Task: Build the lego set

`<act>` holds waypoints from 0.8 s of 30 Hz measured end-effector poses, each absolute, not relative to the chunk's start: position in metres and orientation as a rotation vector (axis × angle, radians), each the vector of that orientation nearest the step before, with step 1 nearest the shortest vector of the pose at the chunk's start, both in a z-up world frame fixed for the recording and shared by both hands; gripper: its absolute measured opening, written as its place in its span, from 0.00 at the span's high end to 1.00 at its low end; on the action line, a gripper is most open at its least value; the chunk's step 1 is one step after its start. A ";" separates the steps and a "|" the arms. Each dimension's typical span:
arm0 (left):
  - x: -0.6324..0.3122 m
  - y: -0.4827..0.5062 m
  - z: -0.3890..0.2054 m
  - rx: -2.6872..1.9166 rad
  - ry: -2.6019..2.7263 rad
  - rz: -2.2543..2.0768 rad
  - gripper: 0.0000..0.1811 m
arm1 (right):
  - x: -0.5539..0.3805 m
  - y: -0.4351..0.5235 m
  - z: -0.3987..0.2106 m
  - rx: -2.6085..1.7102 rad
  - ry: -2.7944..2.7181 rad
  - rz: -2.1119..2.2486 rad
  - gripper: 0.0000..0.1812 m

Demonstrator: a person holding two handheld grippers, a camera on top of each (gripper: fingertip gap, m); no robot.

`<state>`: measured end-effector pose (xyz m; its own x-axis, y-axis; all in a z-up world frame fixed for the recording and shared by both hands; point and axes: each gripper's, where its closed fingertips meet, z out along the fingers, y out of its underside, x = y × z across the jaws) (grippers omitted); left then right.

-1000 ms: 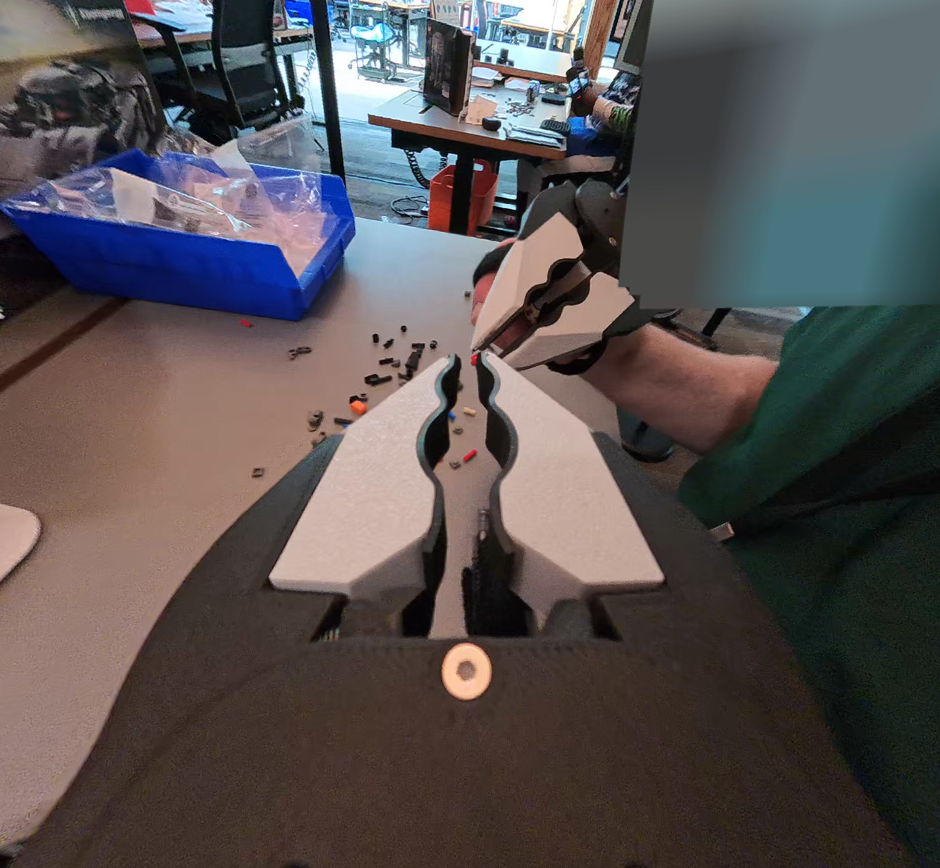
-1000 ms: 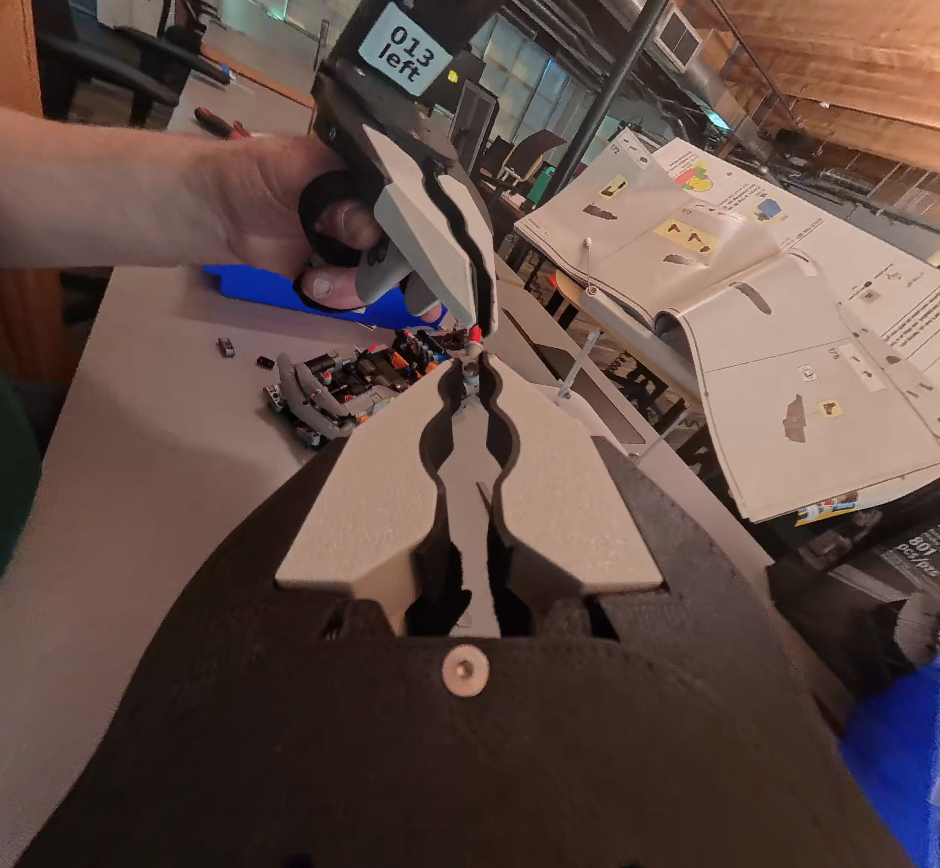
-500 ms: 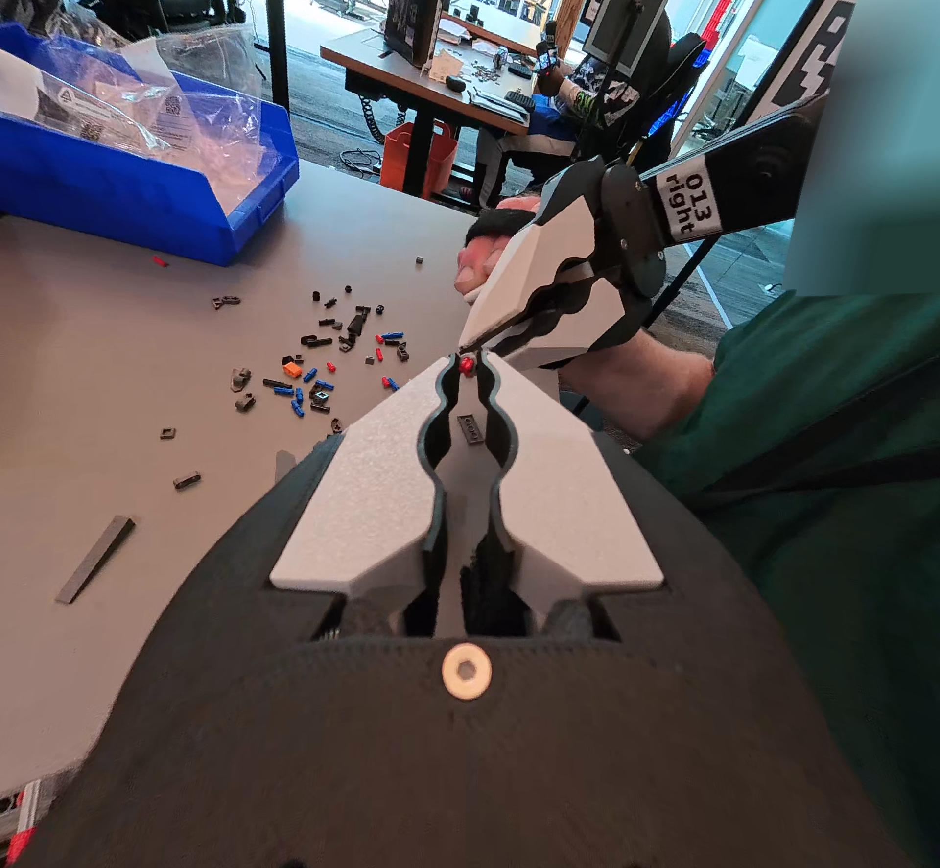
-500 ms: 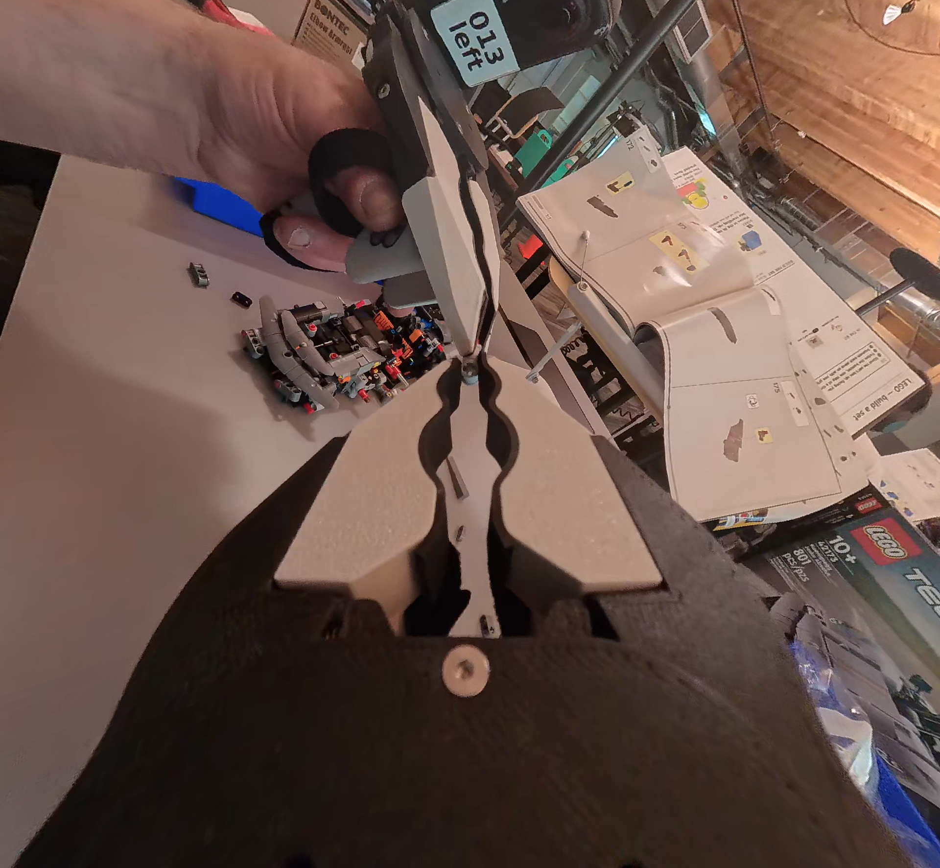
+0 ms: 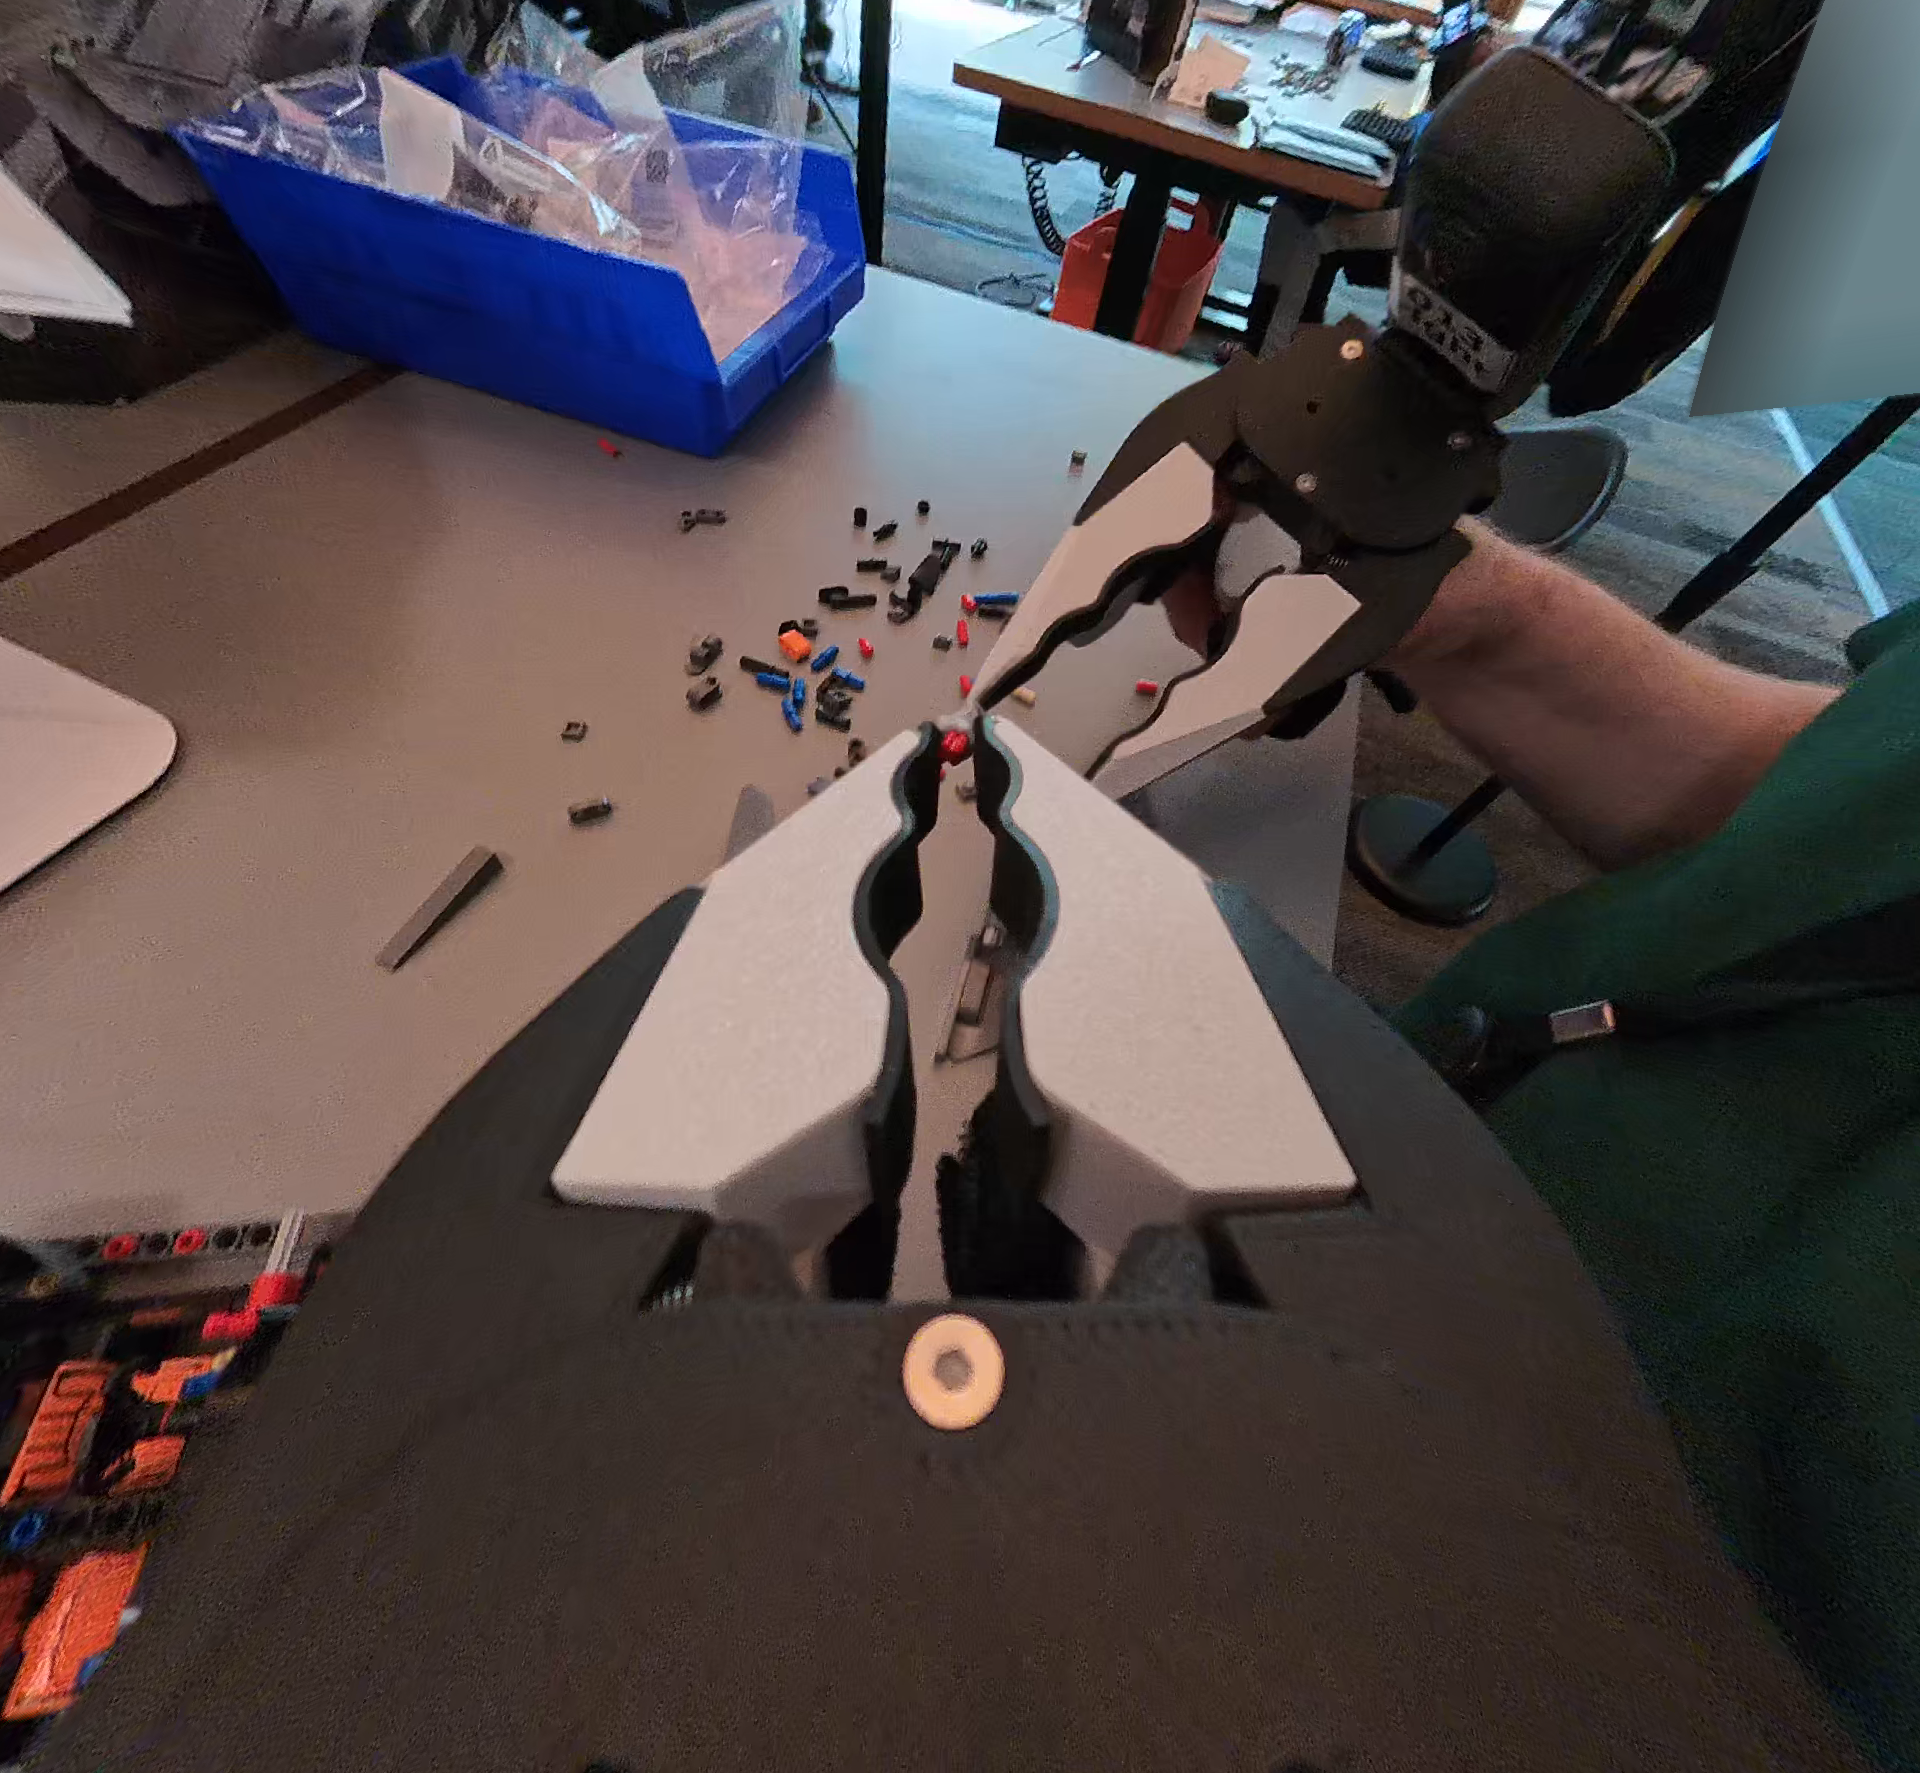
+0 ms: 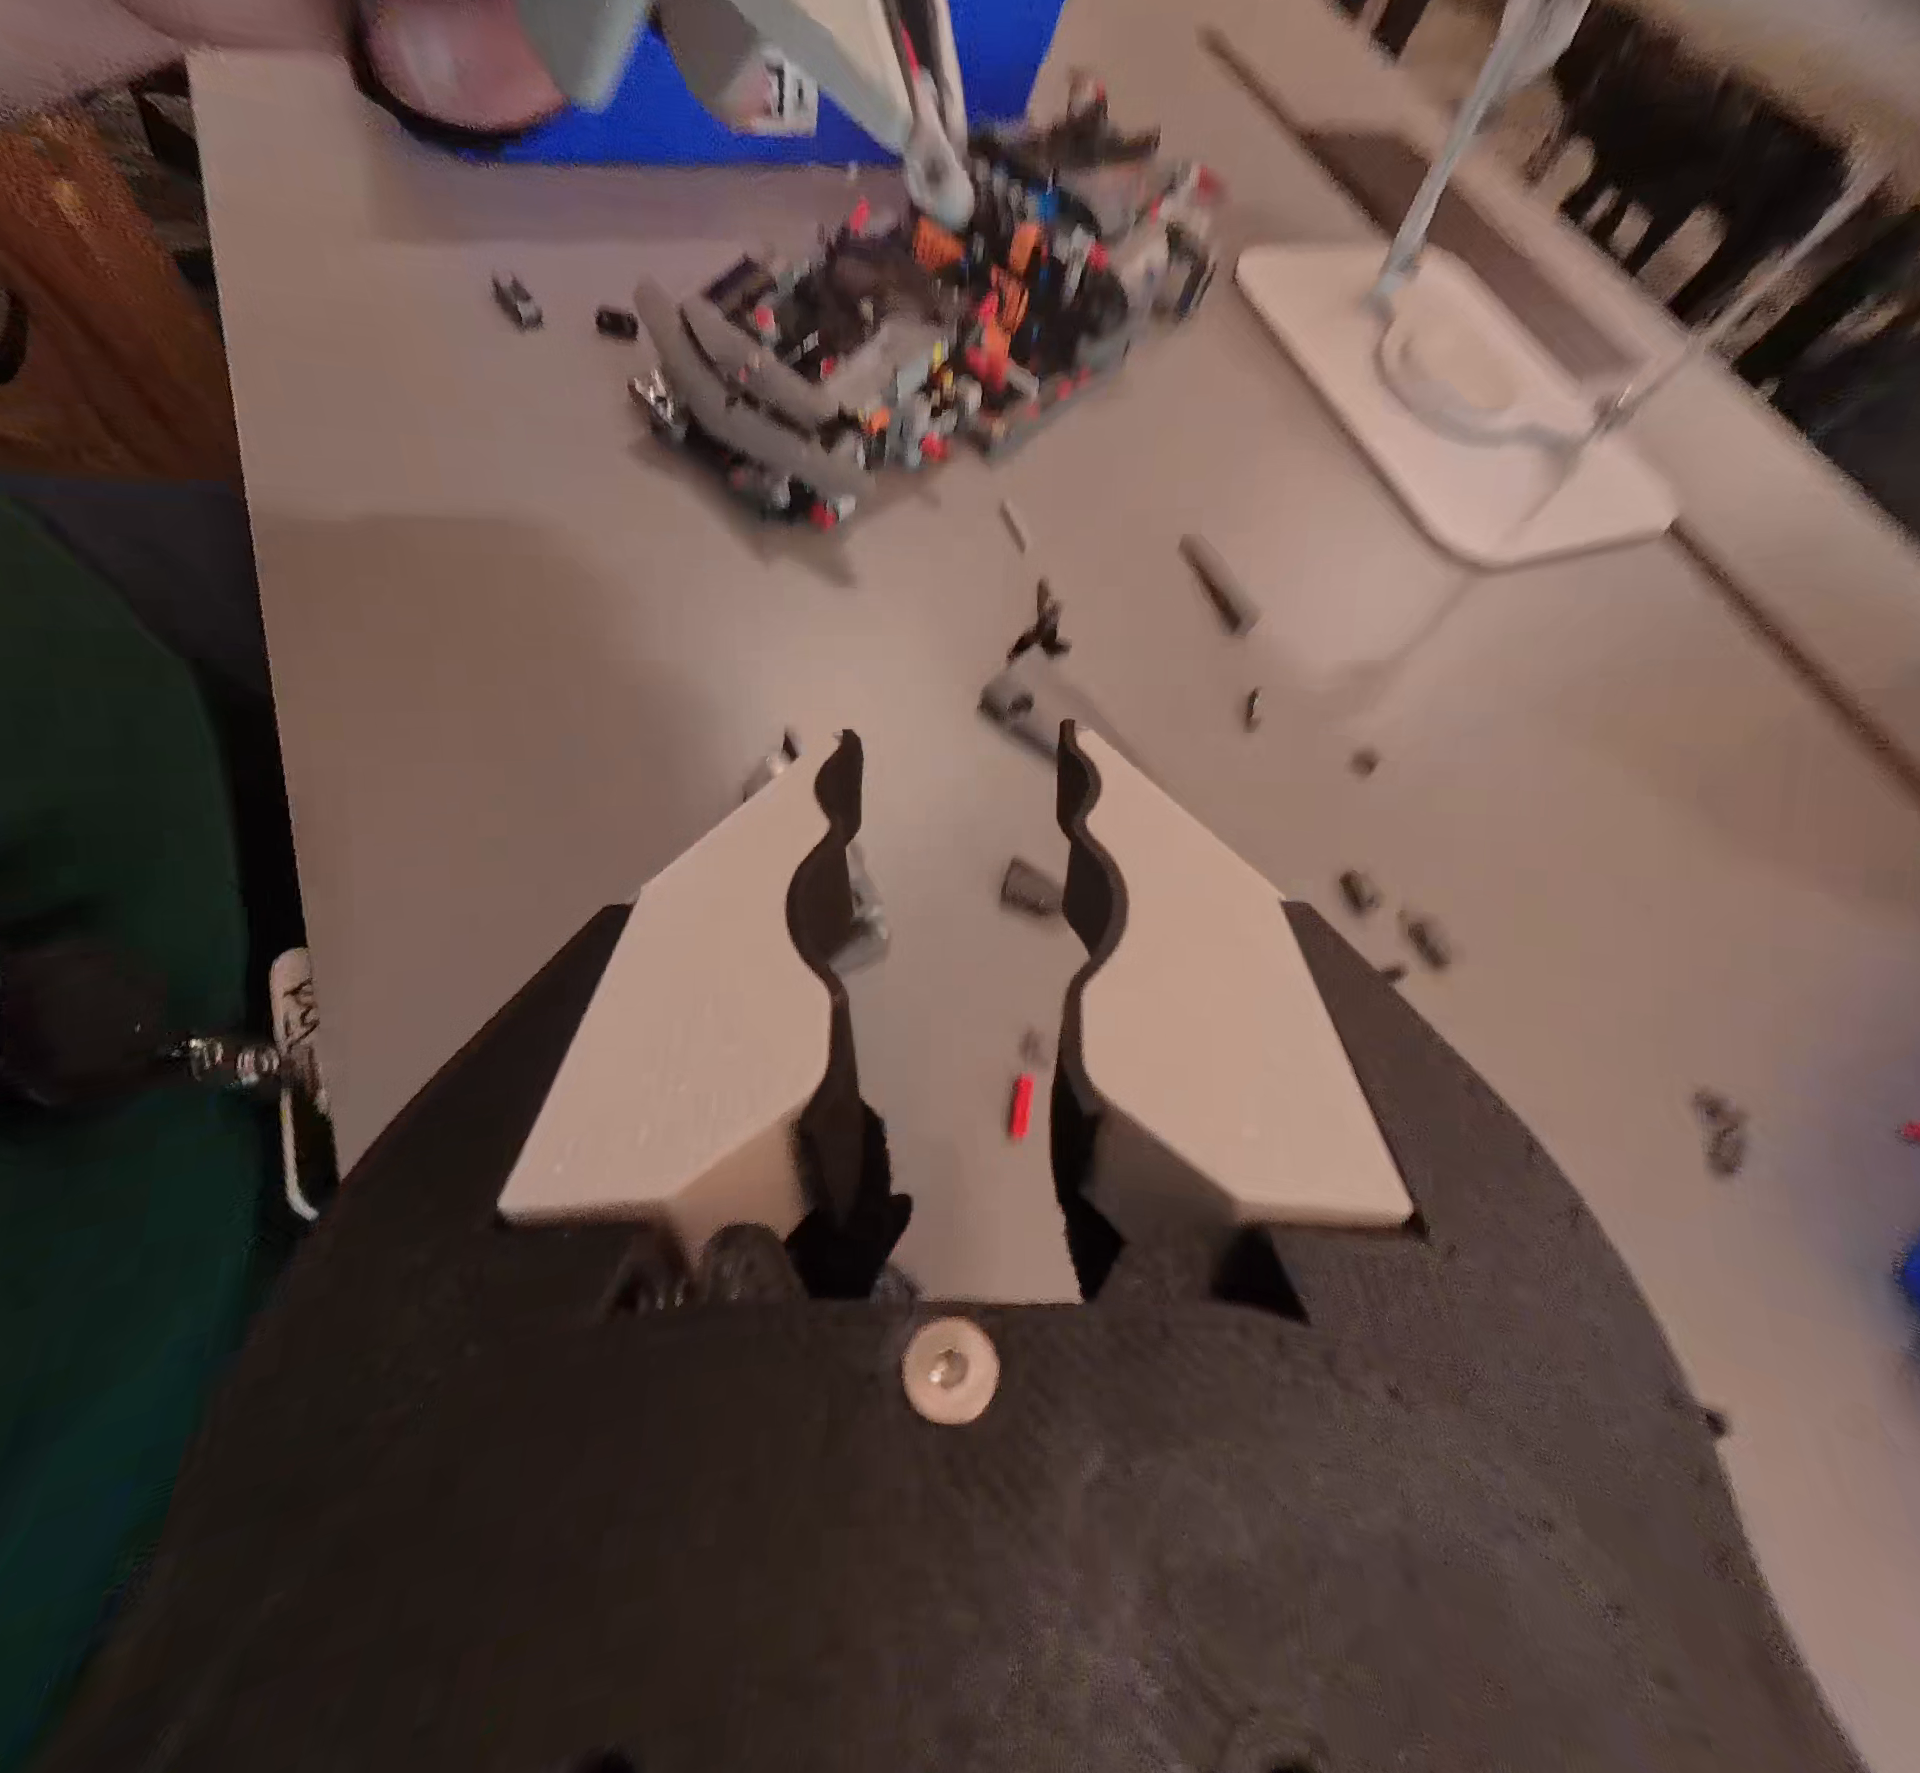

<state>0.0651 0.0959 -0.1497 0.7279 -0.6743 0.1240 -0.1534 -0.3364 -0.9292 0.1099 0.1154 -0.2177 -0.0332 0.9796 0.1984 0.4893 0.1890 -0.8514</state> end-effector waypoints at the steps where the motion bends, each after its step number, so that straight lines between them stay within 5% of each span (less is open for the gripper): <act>1: 0.064 0.095 -0.155 -1.884 0.635 -0.600 0.98 | 0.114 0.116 -0.227 -1.462 -1.643 0.762 0.79; 10: 0.076 0.076 -0.194 -1.965 0.606 -0.555 0.98 | 0.122 0.099 -0.295 -1.684 -1.765 0.715 0.77; 24: 0.074 0.066 -0.257 -2.122 0.580 -0.413 0.98 | 0.108 0.073 -0.302 -1.732 -1.712 0.785 0.79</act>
<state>0.0739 0.0660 -0.2569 0.8362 -0.5426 0.0801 -0.2523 -0.5101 -0.8223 0.1075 0.0727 -0.3017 0.0057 0.9999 -0.0124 0.6624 -0.0131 -0.7491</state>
